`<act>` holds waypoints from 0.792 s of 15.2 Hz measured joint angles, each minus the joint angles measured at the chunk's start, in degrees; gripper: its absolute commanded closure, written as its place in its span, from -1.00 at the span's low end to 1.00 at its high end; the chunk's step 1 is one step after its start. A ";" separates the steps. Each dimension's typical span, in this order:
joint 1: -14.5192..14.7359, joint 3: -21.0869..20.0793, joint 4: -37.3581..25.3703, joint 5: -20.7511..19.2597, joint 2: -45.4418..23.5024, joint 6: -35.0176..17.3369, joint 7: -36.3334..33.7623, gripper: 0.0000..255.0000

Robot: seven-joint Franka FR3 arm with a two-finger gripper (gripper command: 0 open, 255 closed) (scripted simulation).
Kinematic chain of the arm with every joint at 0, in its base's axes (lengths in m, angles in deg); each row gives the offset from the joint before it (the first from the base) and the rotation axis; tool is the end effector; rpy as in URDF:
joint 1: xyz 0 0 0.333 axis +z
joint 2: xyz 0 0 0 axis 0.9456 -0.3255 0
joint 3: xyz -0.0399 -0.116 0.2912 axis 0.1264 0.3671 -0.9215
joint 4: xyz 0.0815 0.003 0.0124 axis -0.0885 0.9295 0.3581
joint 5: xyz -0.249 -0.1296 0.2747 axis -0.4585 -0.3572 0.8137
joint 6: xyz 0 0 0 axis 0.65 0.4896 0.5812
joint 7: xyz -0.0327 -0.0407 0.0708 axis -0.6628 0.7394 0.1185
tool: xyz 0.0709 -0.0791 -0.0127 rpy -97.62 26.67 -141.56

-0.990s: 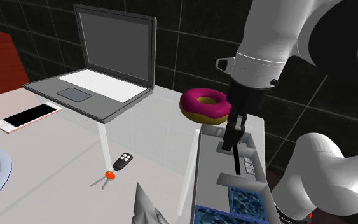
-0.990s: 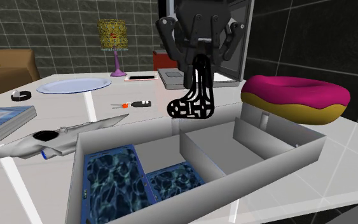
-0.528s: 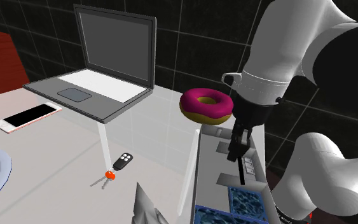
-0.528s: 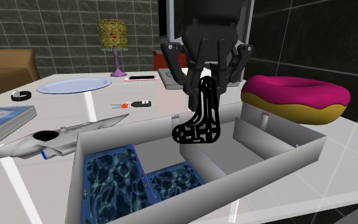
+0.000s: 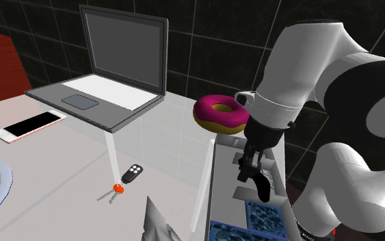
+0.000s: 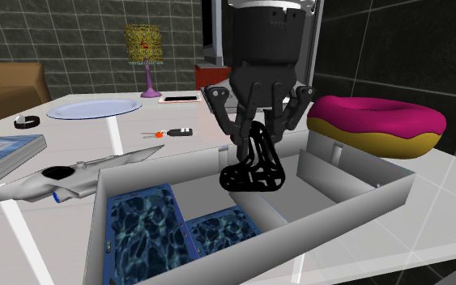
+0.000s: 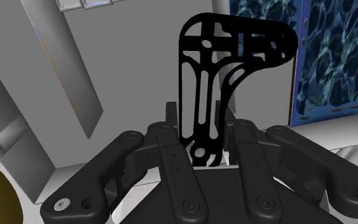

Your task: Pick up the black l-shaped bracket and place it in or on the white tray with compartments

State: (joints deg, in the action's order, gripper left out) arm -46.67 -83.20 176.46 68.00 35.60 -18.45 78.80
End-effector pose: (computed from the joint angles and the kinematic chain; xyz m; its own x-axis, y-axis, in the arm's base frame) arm 0.1874 0.1925 0.4835 0.8810 0.4719 0.0331 0.4728 -0.8807 -0.0288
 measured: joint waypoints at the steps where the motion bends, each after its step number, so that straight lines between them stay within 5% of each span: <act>1: 0.04 0.08 0.41 -0.06 -0.13 0.44 0.12 1.00; 6: 0.21 0.06 0.54 -0.10 -0.05 0.47 -0.02 1.00; 7: 0.24 0.11 0.54 -0.11 -0.04 0.49 0.00 -1.00; 12: 0.35 0.20 1.07 -0.11 0.23 1.18 0.04 -1.00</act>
State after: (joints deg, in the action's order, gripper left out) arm -46.32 -83.00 177.53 67.89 35.82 -17.27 78.84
